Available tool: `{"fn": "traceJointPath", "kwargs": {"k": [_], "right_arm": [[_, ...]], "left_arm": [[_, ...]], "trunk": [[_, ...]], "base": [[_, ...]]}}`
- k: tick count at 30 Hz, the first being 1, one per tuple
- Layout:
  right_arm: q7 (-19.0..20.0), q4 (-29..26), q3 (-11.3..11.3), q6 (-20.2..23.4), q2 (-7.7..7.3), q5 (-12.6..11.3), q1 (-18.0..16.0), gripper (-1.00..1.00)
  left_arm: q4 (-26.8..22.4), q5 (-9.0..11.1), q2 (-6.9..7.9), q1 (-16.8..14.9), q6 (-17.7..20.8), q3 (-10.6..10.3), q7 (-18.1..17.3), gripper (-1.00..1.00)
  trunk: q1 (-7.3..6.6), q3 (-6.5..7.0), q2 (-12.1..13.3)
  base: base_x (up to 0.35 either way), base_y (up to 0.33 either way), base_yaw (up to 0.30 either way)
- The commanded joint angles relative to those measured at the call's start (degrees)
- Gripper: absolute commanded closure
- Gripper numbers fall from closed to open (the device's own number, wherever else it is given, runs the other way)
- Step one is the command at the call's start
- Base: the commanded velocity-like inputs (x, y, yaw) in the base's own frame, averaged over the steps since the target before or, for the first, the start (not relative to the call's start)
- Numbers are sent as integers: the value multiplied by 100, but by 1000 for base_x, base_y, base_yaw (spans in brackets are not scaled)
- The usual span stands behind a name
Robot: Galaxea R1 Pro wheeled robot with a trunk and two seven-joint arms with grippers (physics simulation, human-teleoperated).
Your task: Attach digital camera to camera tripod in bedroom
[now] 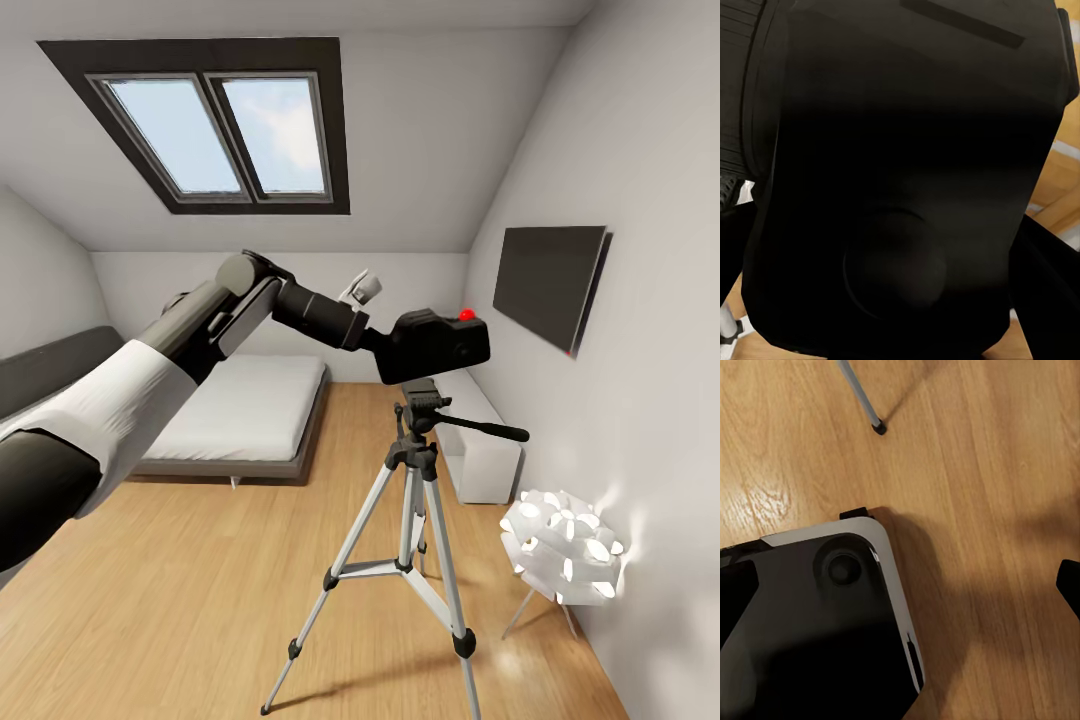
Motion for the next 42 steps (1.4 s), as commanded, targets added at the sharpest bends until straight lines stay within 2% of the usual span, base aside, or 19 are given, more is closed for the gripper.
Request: {"fn": "traceJointPath", "kwargs": {"k": [1,8,27,32,37,40,41,42], "right_arm": [[15,27,1,-43,-1,-57,-9,-100],[15,27,2,-43,0,-56,-9,-100],[15,27,1,-43,1,-57,-9,-100],[15,27,2,-43,-2,-57,-9,-100],[15,27,3,-43,-1,-57,-9,-100],[15,27,3,-43,-2,-56,-9,-100],[15,27,3,-43,0,-56,-9,-100],[15,27,1,-43,-1,-58,-9,-100]], "left_arm": [[-14,24,22,-5,33,-16,-11,100],[-77,24,104,-5,33,-18,-12,100],[-169,17,190,-3,33,-29,6,100],[-194,-47,187,2,33,-53,67,100],[-300,-404,188,9,33,-118,105,100],[-333,-700,187,11,33,-142,109,100],[-345,-891,184,12,33,-151,109,100],[-349,-975,182,12,33,-155,110,100]], "trunk": [[2,-2,-5],[2,-2,-5],[2,-2,-5],[2,-2,-5],[2,-2,-5],[2,-2,-5],[2,-2,-5],[2,-2,-5]], "base": [[0,0,0],[0,0,0],[0,0,0],[0,0,0],[0,0,0],[0,0,0],[0,0,0],[0,0,0]]}}
